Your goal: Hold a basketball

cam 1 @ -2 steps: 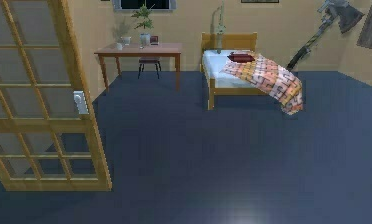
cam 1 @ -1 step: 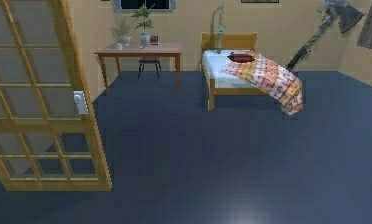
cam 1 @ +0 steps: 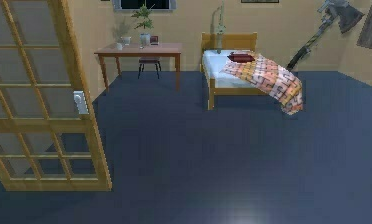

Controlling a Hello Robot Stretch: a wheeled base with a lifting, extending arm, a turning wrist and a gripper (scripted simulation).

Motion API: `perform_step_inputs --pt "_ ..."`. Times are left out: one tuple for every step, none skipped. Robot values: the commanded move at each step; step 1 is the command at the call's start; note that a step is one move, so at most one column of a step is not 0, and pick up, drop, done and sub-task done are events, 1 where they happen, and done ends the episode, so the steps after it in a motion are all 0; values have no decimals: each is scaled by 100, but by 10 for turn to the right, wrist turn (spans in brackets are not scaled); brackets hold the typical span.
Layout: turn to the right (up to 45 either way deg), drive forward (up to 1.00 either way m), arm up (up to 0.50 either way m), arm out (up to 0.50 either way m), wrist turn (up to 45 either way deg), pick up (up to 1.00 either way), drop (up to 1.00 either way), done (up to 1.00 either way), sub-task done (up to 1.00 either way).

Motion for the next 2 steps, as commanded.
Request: perform_step_inputs --pt "0 0 0 0 420 0 0 0 0" --pt "0 0 -16 0 0 0 0 0 0"
